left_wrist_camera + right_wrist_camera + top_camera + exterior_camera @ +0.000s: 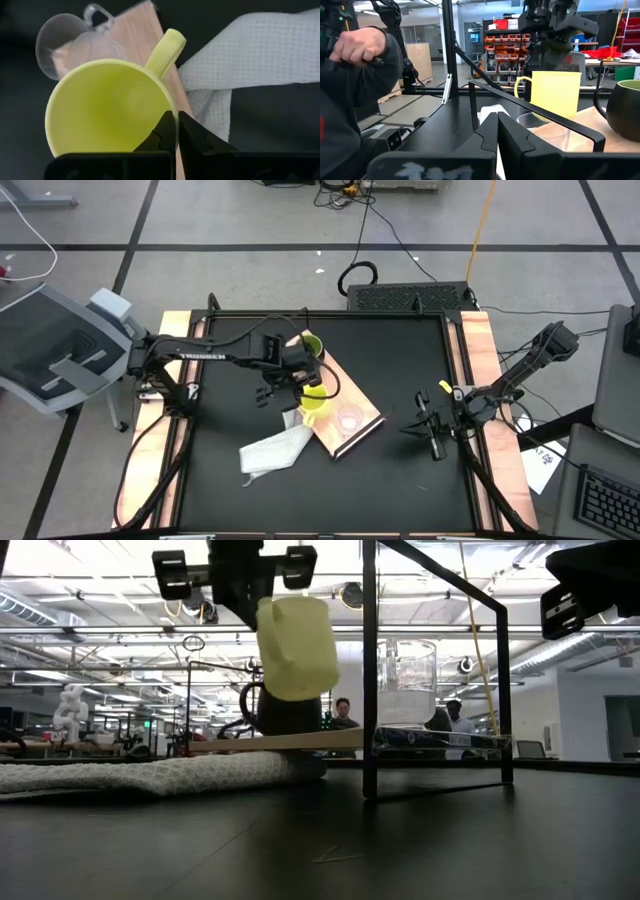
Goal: Stack small to large cups/mugs on shelf
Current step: Adjust all the mugs
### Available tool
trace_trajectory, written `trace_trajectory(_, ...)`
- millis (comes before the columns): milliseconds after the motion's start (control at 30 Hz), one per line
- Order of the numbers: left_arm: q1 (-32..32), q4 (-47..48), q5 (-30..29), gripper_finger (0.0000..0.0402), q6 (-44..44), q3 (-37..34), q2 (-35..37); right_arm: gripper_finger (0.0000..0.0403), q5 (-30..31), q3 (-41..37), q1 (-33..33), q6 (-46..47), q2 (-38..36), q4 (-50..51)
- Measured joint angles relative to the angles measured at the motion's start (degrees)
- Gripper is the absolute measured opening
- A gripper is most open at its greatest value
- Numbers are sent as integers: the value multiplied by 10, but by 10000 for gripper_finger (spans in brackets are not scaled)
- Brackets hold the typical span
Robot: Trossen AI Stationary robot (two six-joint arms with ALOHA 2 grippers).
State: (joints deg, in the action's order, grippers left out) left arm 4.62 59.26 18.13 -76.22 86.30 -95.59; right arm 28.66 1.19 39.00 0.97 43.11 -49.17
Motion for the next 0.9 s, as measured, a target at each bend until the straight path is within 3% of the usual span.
trace_trajectory(900, 29, 6, -5, 2, -65, 0, -47, 0, 0, 0, 0, -2, 0, -3)
